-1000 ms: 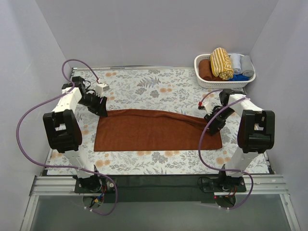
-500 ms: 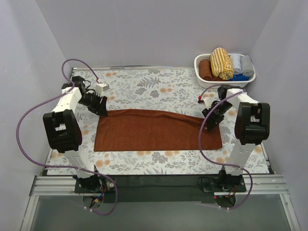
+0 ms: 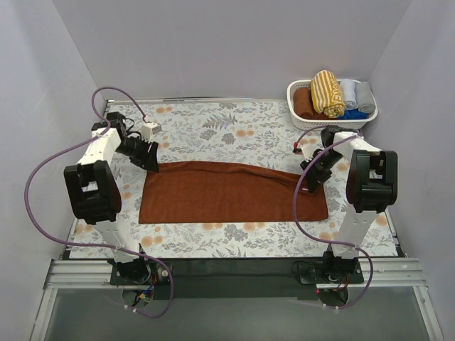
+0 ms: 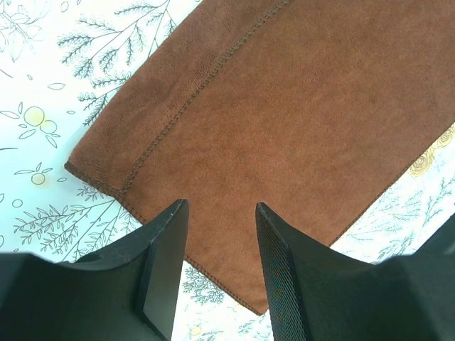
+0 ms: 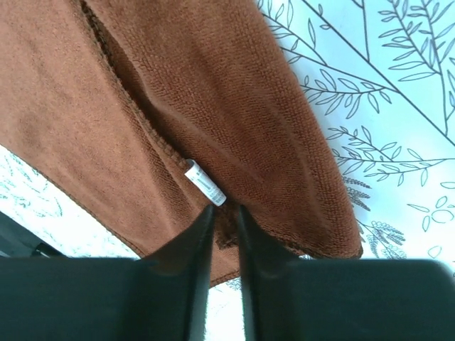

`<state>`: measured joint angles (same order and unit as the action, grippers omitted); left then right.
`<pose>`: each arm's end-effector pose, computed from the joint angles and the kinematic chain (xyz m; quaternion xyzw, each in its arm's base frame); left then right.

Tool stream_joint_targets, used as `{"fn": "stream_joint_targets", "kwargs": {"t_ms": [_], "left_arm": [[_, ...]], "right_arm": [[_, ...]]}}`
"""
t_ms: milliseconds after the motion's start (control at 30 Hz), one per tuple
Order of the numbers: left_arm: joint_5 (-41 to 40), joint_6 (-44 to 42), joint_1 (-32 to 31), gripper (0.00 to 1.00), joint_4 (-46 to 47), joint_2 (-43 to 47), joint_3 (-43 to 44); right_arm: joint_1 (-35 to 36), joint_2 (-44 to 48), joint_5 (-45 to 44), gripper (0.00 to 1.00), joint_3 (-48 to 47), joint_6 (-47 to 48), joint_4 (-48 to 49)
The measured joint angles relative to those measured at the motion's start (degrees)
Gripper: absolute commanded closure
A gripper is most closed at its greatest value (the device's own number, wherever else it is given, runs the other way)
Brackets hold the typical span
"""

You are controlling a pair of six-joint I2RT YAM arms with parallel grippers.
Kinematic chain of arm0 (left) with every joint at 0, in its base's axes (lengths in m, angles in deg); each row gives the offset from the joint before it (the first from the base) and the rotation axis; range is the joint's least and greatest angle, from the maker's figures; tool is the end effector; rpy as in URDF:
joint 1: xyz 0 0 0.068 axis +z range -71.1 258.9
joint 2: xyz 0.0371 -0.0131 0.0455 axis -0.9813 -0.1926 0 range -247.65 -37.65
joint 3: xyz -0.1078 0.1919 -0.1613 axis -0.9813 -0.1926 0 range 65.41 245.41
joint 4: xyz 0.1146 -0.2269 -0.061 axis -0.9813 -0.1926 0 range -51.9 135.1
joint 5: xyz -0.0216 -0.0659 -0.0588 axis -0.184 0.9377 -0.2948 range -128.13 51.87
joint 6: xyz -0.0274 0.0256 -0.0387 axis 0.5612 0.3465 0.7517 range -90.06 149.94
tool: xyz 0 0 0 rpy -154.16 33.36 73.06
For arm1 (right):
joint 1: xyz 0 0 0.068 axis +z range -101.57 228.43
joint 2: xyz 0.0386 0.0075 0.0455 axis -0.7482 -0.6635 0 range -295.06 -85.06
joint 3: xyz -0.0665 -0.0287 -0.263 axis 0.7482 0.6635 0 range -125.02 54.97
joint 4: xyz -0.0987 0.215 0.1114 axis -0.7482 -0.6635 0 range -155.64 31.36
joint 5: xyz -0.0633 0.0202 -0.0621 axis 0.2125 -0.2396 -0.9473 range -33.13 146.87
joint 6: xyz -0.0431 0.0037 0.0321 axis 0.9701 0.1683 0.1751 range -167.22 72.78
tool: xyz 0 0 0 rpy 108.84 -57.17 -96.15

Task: Roll the towels
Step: Flatten the towel

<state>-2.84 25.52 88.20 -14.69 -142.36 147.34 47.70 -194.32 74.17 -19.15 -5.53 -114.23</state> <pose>0.3482 0.0362 0.2272 -0.0208 0.9509 -0.2929 0.0975 0.3407 0.0061 0.1628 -0.3450 0.9265 0.1424 0.0486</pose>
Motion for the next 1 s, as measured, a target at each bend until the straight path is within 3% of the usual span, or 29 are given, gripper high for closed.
{"fn": "stream_joint_targets", "kwargs": {"t_ms": [100, 433, 833, 900, 1000], "left_arm": [[0.0, 0.0, 0.0, 0.6, -0.1, 0.0, 0.3], [0.1, 0.8, 0.0, 0.61, -0.1, -3.4, 3.3], [-4.5, -1.9, 0.7, 0.83, 0.1, -5.8, 6.6], [-5.4, -1.9, 0.8, 0.82, 0.1, -7.2, 6.7], [-6.0, -1.7, 1.2, 0.68, 1.5, -7.3, 4.3]], "right_arm": [[0.0, 0.0, 0.6, 0.99, 0.0, 0.6, -0.7], [0.0, 1.6, 1.1, 0.99, -3.8, 1.8, -4.5], [-2.9, 2.1, 1.4, 0.99, -15.1, -0.3, -1.2], [-3.1, 2.1, 1.4, 0.99, -15.3, -1.0, -0.4], [-3.1, 2.0, 1.3, 0.99, -15.3, -1.7, 0.2]]}}
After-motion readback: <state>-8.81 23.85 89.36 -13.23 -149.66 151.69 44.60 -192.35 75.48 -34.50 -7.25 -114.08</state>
